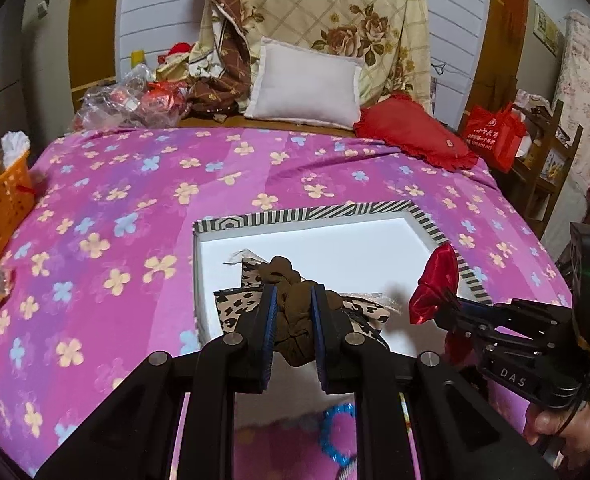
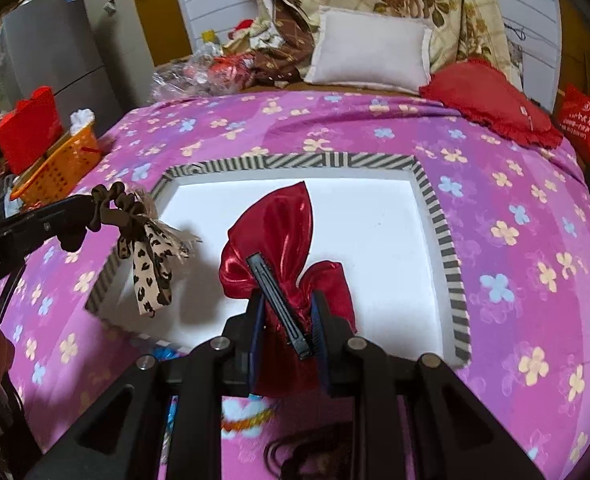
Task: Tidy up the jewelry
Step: 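Carry the red bow with the right tool while the left tool carries the leopard bow into the box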
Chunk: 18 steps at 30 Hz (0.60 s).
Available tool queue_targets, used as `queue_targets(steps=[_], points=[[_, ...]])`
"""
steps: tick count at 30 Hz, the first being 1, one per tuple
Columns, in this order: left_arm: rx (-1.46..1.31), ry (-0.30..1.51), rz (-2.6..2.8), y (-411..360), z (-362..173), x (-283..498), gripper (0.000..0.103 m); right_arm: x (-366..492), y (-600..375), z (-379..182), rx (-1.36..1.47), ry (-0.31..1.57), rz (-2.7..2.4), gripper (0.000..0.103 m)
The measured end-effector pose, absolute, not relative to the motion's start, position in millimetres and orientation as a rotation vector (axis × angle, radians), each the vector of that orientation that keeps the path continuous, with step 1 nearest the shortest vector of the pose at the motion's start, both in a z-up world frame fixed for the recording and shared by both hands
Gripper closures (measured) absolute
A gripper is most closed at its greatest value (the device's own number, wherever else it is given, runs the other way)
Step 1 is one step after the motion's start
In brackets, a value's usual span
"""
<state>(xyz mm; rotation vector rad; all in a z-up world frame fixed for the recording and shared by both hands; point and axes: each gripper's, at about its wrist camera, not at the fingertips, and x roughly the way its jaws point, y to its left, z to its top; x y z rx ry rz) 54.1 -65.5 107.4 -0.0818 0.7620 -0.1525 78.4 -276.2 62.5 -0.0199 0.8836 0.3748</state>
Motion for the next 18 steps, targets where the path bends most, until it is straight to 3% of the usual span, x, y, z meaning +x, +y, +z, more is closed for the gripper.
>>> queue_targets(steps=[18], points=[[-0.068, 0.895, -0.073, -51, 47, 73, 0.103, 111, -276, 18, -0.021, 0.982, 0.294, 0.076]])
